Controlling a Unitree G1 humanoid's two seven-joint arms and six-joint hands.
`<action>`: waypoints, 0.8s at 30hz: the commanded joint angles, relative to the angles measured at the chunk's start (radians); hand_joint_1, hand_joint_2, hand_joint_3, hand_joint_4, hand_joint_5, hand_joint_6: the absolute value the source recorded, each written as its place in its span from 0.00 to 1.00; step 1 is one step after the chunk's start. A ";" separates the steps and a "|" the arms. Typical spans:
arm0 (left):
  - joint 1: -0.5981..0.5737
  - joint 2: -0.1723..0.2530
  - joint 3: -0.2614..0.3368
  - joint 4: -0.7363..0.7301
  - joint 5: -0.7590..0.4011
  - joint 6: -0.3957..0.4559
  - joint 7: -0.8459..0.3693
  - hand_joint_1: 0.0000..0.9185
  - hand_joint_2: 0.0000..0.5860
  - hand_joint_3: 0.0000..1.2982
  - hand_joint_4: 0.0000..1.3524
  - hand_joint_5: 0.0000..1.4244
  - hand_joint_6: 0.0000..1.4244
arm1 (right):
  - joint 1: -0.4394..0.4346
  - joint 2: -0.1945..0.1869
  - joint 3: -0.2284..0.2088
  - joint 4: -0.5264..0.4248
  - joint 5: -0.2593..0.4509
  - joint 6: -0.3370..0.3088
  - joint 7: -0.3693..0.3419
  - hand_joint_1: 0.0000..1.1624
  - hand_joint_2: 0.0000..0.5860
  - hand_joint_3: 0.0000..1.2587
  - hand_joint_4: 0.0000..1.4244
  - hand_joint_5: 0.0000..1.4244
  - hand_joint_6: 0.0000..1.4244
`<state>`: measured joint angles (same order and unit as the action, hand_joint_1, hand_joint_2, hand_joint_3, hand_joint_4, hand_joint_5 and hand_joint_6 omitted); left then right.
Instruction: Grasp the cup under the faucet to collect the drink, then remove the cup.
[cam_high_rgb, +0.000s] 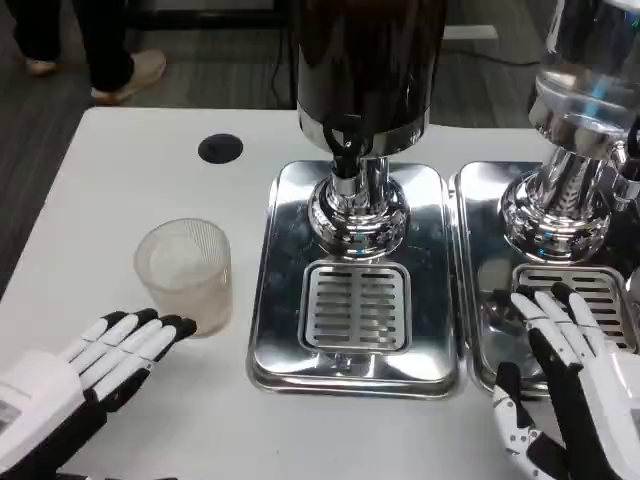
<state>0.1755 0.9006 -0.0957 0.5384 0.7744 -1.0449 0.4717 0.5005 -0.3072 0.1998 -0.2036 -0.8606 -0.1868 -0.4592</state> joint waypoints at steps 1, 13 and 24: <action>-0.008 -0.005 0.007 0.014 -0.046 -0.005 -0.018 0.00 0.19 0.00 0.00 0.00 0.00 | 0.005 0.004 -0.010 -0.010 0.010 0.002 -0.002 0.41 1.00 0.15 0.08 0.03 0.12; -0.063 -0.047 0.035 0.094 -0.234 -0.013 -0.099 0.00 0.18 0.00 0.00 0.00 0.02 | 0.015 0.010 -0.007 -0.018 0.004 0.005 -0.004 0.41 1.00 0.15 0.08 0.03 0.12; -0.173 -0.131 0.055 0.116 -0.453 0.148 -0.351 0.00 0.11 0.00 0.00 0.00 0.04 | 0.010 0.029 -0.008 -0.047 0.009 0.012 0.013 0.41 1.00 0.15 0.09 0.04 0.14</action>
<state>0.0505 0.7958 -0.0518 0.6402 0.3559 -0.9467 0.1700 0.5131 -0.2842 0.1941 -0.2410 -0.8593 -0.1790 -0.4544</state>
